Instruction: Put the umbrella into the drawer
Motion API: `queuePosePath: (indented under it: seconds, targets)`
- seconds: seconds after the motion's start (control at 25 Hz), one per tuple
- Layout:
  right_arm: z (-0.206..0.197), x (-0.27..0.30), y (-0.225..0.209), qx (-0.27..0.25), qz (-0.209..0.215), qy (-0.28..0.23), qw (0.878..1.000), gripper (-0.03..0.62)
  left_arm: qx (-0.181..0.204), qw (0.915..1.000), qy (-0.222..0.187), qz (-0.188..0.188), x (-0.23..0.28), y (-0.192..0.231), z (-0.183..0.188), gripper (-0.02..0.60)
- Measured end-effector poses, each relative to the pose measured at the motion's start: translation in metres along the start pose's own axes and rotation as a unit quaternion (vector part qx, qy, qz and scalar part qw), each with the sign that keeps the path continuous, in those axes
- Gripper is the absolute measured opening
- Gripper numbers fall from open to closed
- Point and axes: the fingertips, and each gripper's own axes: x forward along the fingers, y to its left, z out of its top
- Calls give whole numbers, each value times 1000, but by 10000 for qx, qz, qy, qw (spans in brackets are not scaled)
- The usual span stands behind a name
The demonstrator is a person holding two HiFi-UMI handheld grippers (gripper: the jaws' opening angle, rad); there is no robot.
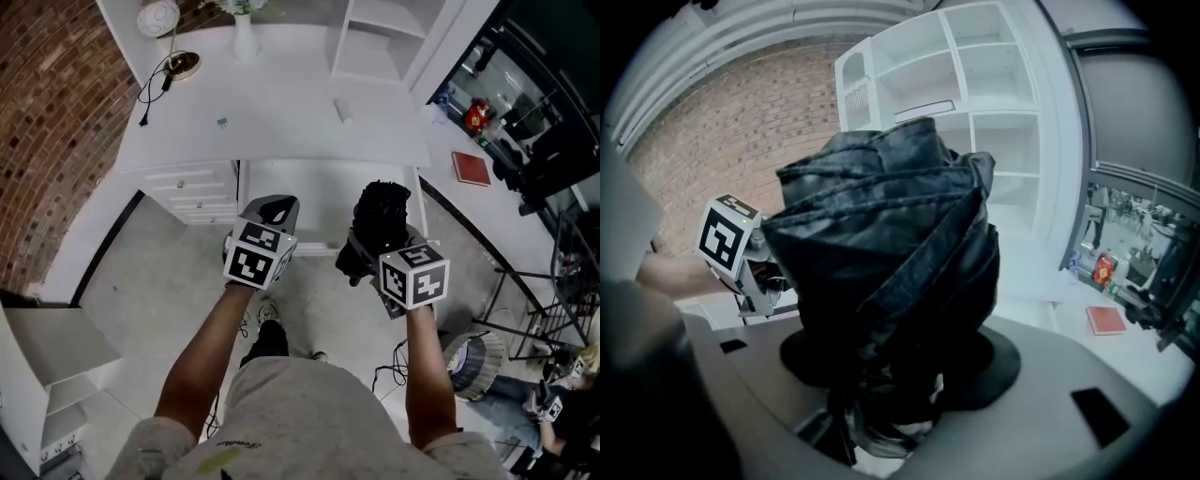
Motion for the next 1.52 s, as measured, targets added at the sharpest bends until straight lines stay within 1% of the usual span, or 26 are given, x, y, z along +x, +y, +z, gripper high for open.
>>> queuePosePath:
  seconds: [0.2,0.4,0.56,0.76,1.04,1.32,1.52]
  targets:
    - [6,22,-2,-20,-11,411,9992,255,-60,9998,85,-177,15,25,0,-3]
    - [7,37,-7,-317,30,982,9947,255,-71,9992,175,-366,31,41,-6,-3]
    - [5,47,-12,-556,112,1455,9877,255,-72,9984,264,-502,42,49,-12,-3]
    - [-6,60,-14,-832,317,2031,9751,255,-157,9975,347,-598,48,60,-20,-3]
    - [-8,69,-15,-1250,428,2724,9531,255,-149,9961,434,-755,58,67,-26,-3]
    - [-12,75,-15,-1871,618,3466,9171,253,-194,9951,474,-846,60,73,-29,-3]
    - [-16,81,-12,-2137,715,3804,8969,253,-289,9948,440,-873,62,76,-32,-3]
